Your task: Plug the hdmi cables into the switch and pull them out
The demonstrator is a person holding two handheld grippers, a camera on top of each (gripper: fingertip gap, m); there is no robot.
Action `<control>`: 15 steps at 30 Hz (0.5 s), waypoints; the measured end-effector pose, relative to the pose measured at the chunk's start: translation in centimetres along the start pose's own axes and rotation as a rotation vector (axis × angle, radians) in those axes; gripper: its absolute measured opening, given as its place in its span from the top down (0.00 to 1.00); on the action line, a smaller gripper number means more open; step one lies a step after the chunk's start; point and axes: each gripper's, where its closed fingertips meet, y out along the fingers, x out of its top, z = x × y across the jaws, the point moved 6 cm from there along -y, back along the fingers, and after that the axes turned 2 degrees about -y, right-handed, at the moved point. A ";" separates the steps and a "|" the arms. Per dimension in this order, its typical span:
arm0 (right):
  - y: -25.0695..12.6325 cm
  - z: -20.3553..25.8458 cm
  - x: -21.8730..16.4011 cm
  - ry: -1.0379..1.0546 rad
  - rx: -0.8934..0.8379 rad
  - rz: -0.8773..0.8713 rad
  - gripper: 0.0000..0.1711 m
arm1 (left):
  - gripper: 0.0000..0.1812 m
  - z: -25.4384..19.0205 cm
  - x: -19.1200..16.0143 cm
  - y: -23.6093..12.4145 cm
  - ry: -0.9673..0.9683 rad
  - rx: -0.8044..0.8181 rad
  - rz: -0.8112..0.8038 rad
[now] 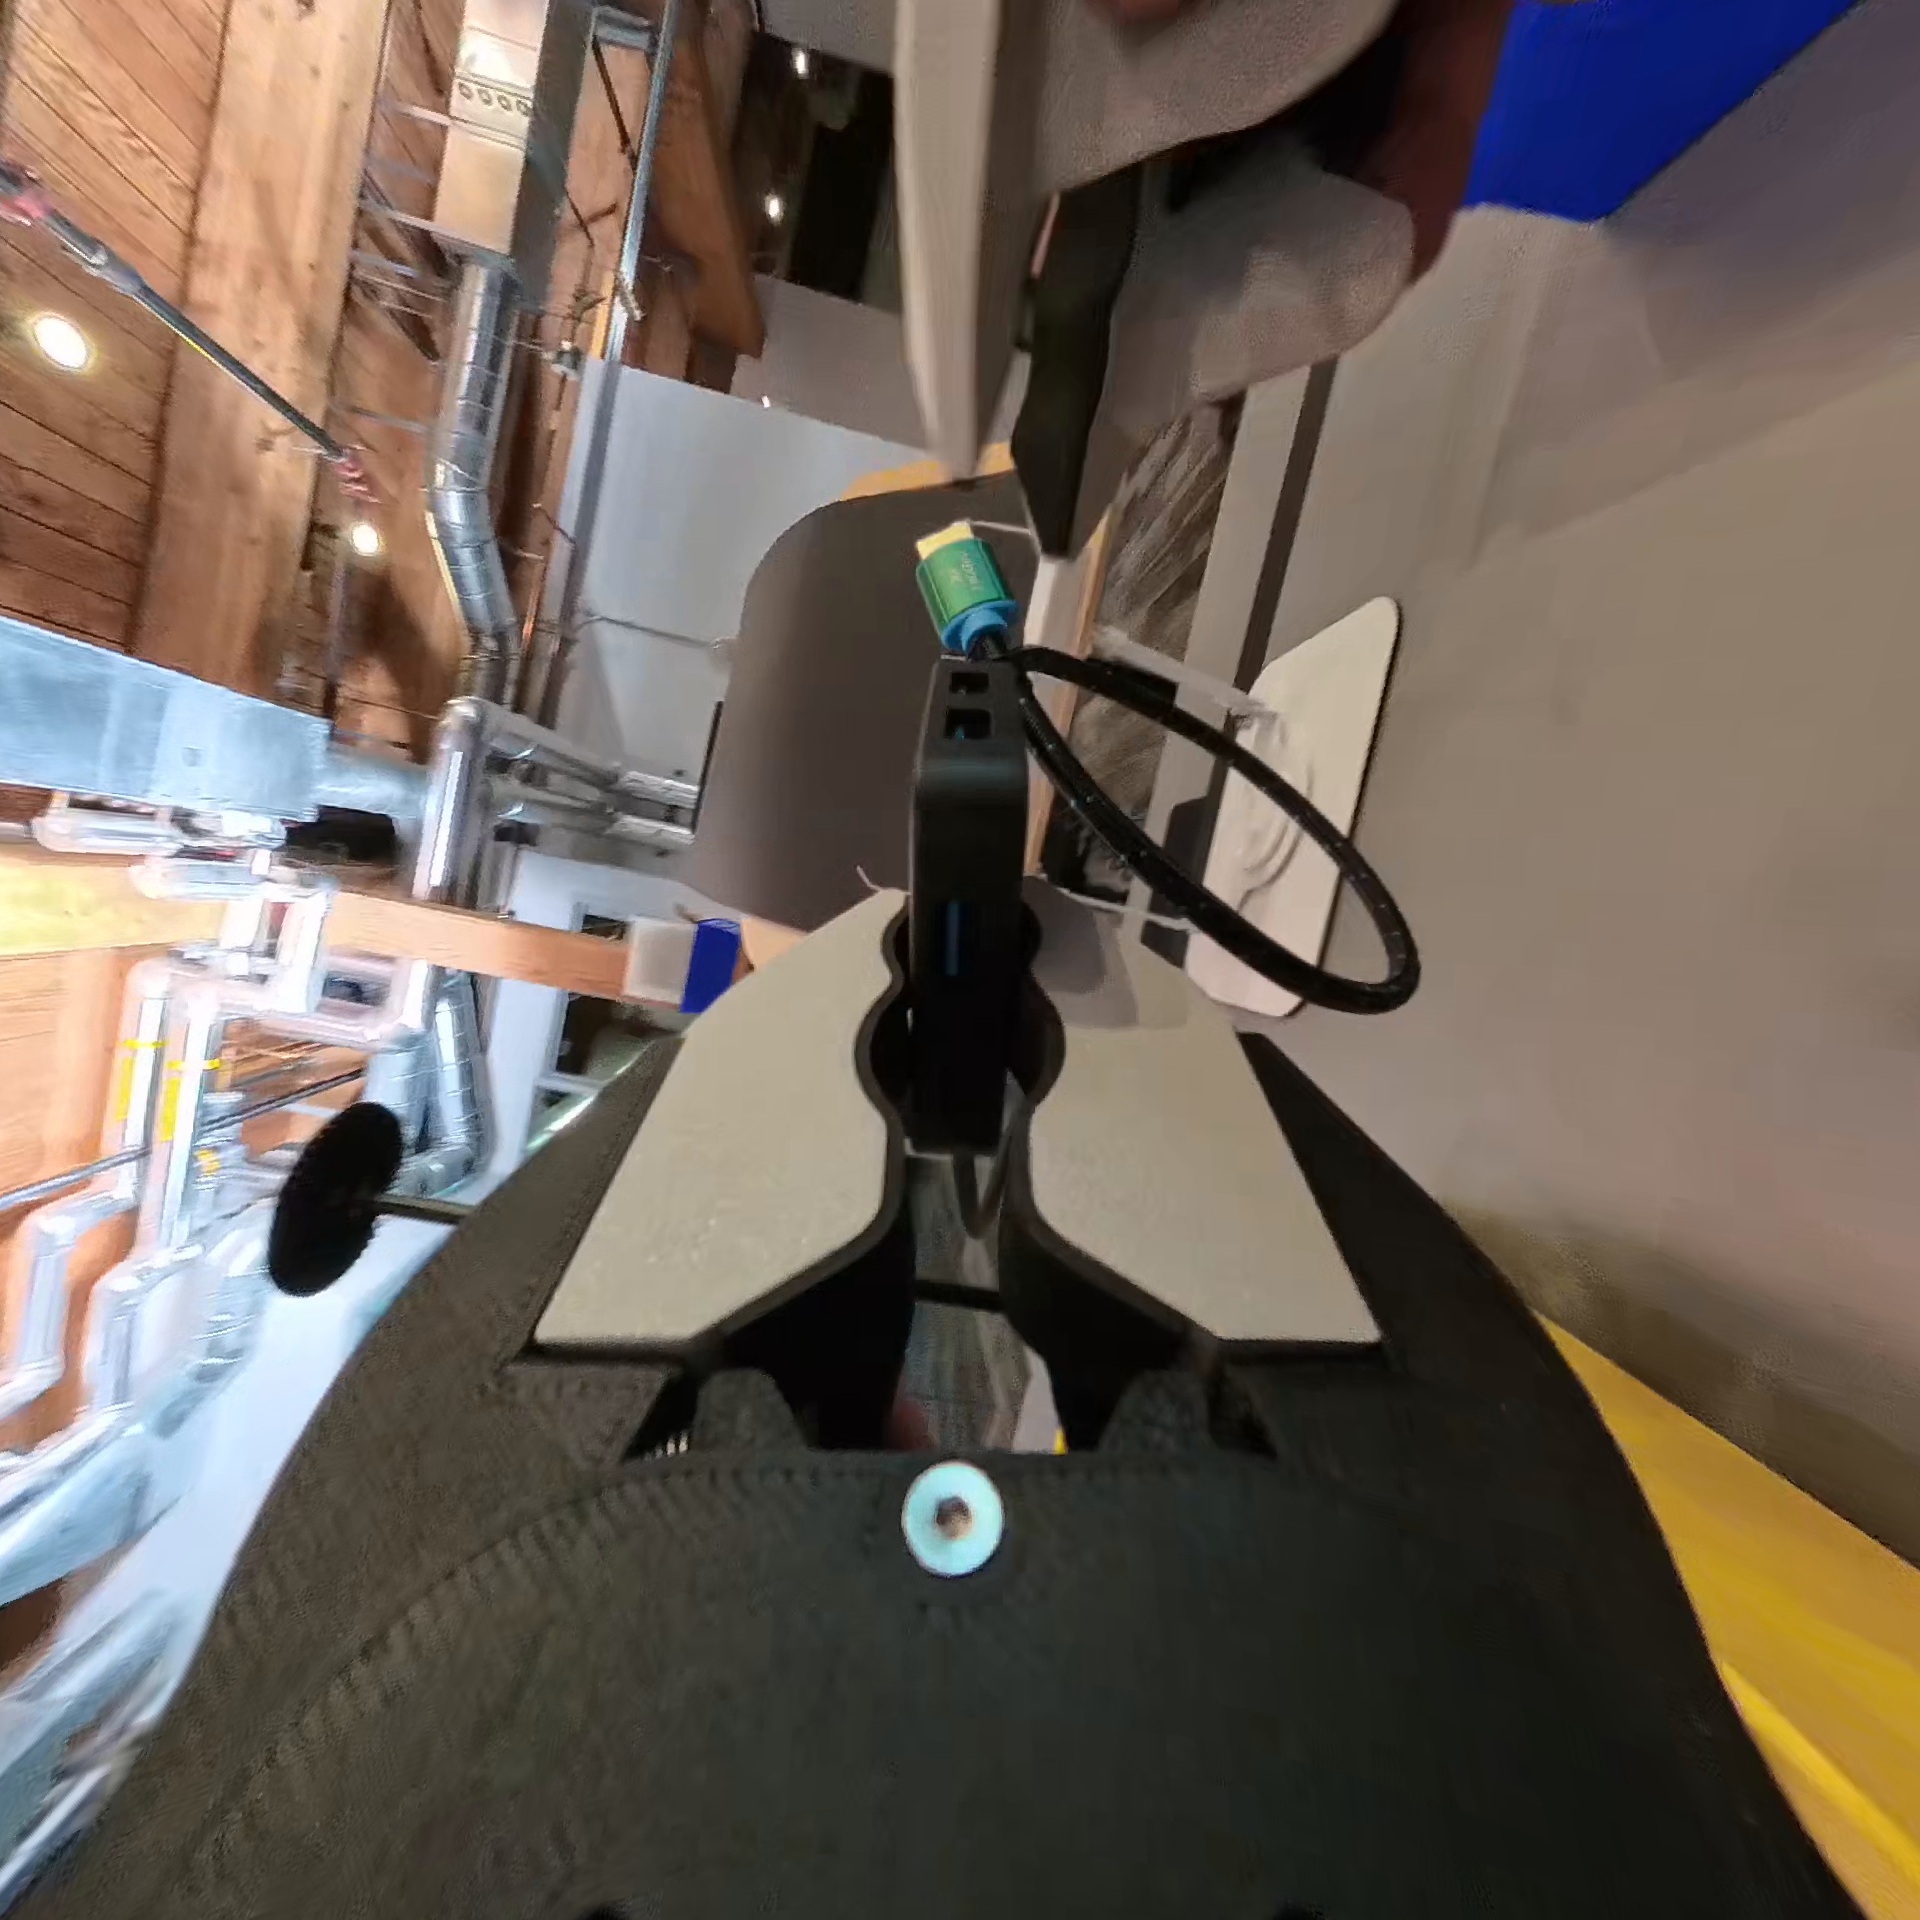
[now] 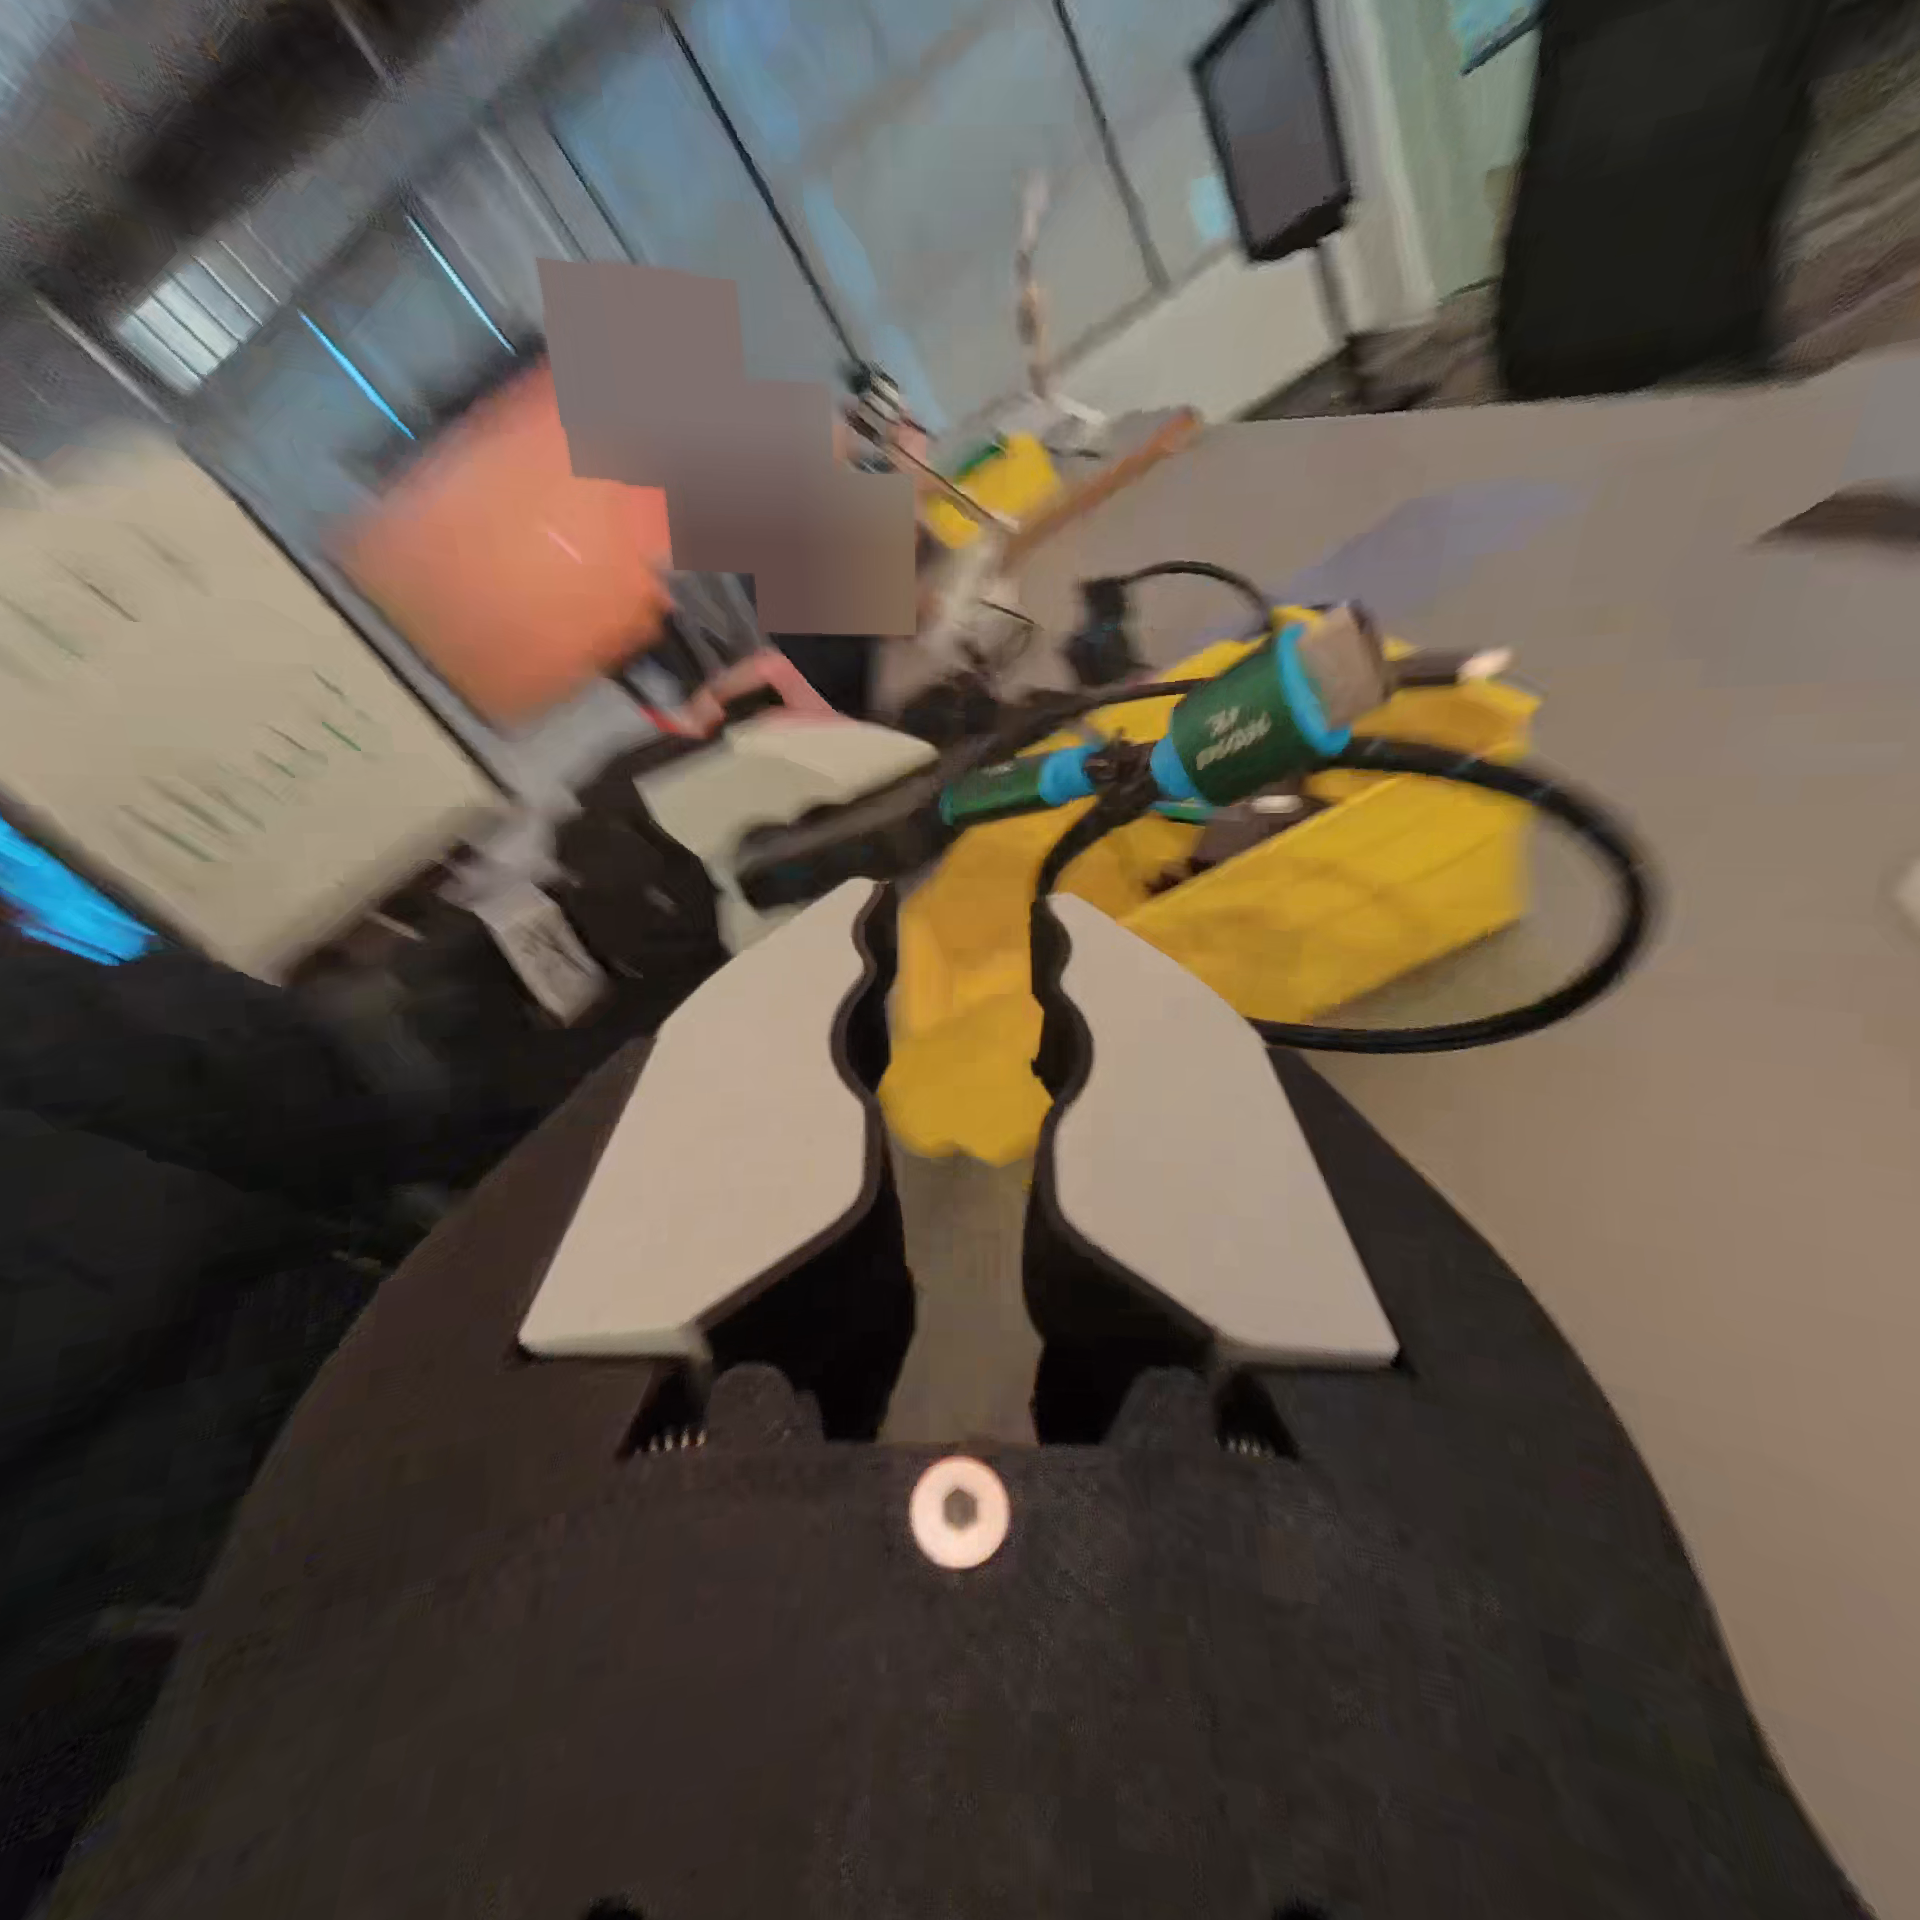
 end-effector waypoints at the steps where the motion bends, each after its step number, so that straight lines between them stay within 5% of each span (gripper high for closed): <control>1: -0.3 0.5 0.2 -0.165 -0.082 0.055 0.91 | 0.93 0.3 0.0 -0.3 -0.030 -0.025 -0.022; 8: 0.9 4.3 -0.8 -1.106 -0.453 0.395 0.86 | 0.93 2.1 1.4 -1.8 -0.159 -0.194 -0.157; 11: 1.7 5.9 -0.7 -1.255 -0.506 0.366 0.75 | 0.93 2.2 1.8 -2.3 -0.153 -0.253 -0.168; 15: 2.1 6.5 -1.0 -1.360 -0.549 0.418 0.82 | 0.93 2.1 2.5 -3.0 -0.156 -0.316 -0.198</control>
